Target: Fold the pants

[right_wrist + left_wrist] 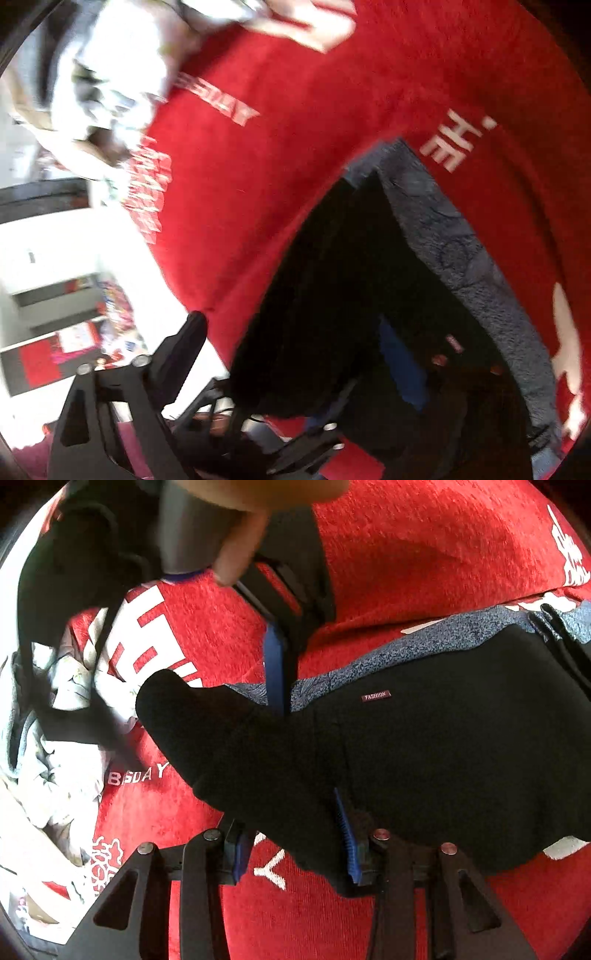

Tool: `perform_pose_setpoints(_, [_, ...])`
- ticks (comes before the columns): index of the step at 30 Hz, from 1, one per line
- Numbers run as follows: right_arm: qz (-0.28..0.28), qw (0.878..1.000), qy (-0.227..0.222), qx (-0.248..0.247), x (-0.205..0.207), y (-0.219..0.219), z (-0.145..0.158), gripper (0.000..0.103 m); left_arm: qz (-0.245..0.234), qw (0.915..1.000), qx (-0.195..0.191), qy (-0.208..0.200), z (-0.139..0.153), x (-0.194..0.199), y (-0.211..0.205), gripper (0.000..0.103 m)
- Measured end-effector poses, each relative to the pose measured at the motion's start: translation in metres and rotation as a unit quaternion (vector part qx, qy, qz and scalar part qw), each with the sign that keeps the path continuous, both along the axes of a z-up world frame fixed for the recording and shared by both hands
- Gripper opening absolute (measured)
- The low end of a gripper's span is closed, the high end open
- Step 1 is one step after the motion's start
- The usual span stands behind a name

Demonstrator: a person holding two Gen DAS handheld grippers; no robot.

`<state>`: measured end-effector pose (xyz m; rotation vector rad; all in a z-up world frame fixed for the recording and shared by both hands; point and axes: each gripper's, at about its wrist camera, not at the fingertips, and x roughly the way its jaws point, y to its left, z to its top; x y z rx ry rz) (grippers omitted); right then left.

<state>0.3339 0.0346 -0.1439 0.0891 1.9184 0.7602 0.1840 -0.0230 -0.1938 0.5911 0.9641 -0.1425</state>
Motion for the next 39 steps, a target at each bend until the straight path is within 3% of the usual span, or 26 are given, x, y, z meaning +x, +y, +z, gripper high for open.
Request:
perform_pose_setpoints(1, [-0.005,1.0,0.011,-0.011,0.0,-0.003,-0.007,0.028,-0.001,0.9999,-0.008,0.008,0.001,0.001,0.0,0.041])
perform_pose_setpoints(2, [-0.017,1.0,0.019,-0.008,-0.003,-0.009,-0.01,0.02,-0.002,0.9999,-0.013,0.01,0.003,0.0,-0.001,0.041])
perform_pose_setpoints(8, [-0.099,0.992,0.0,0.074,-0.007,-0.066,0.021,0.019,-0.019,0.9988,-0.043,-0.018,0.042,-0.008,-0.024,0.041])
perform_pose_setpoints(13, [-0.2,0.966,-0.011,0.166,-0.022,-0.146,0.059,0.019,-0.055,0.9937,-0.079,-0.058,0.087,-0.023,-0.06,0.041])
perform_pose_setpoints(21, [-0.309,0.923,-0.065,0.219,-0.074,-0.281,0.108,0.02,-0.12,0.9825,-0.128,-0.064,0.127,-0.058,-0.152,0.042])
perform_pose_setpoints(25, [-0.362,0.904,-0.08,0.213,-0.108,-0.354,0.112,0.02,-0.165,0.9758,-0.135,-0.047,0.122,-0.076,-0.209,0.042])
perform_pose_setpoints(31, [-0.432,0.878,-0.077,0.189,-0.167,-0.468,0.089,0.021,-0.22,0.9669,-0.128,-0.007,0.097,-0.111,-0.293,0.042])
perform_pose_setpoints(35, [-0.46,0.868,-0.071,0.172,-0.196,-0.512,0.062,0.021,-0.239,0.964,-0.115,0.018,0.071,-0.128,-0.332,0.042])
perform_pose_setpoints(39, [-0.477,0.864,-0.054,0.153,-0.21,-0.523,0.022,0.022,-0.246,0.9638,-0.091,0.049,0.041,-0.137,-0.356,0.042])
